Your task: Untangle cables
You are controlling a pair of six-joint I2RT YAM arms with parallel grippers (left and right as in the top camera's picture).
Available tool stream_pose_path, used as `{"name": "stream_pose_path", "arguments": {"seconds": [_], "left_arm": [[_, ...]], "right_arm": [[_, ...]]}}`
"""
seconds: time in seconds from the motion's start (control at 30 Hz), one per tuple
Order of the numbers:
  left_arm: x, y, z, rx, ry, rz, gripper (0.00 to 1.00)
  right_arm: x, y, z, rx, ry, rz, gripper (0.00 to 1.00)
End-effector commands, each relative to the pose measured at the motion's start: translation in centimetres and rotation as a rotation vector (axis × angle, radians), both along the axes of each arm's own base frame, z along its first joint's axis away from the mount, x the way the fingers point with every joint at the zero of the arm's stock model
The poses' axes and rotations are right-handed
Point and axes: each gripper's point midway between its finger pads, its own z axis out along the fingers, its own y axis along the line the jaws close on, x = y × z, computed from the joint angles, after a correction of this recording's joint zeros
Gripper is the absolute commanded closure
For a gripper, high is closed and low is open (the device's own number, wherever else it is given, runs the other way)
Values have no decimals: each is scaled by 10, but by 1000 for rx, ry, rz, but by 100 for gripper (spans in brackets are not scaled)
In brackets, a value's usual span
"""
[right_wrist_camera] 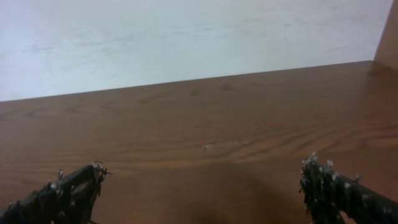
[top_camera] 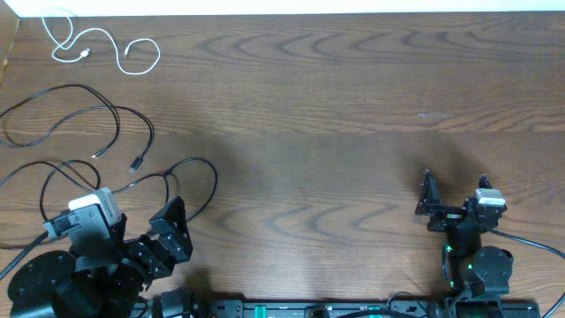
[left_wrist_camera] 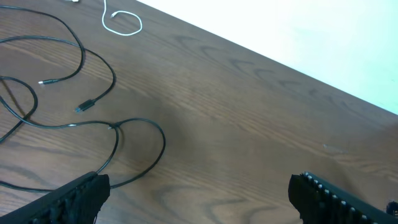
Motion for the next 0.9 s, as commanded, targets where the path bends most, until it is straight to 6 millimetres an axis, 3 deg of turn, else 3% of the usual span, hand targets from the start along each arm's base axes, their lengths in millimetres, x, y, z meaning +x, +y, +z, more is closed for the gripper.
{"name": "stream_pose_path", "arguments": {"seconds": [0.0, 0.13, 0.33, 0.87], "left_arm": [[-1, -2, 1, 0, -4, -12, 2], [-1, -2, 1, 0, -4, -12, 2], [-1, -2, 1, 0, -4, -12, 2], [-1, -2, 1, 0, -4, -12, 2]], "right_arm": [[0, 6, -1, -4, 2, 35, 1], [0, 5, -2, -14, 3, 32, 1], [0, 12, -3, -167, 7, 76, 1], [0, 13, -3, -223, 7, 83, 1]]}}
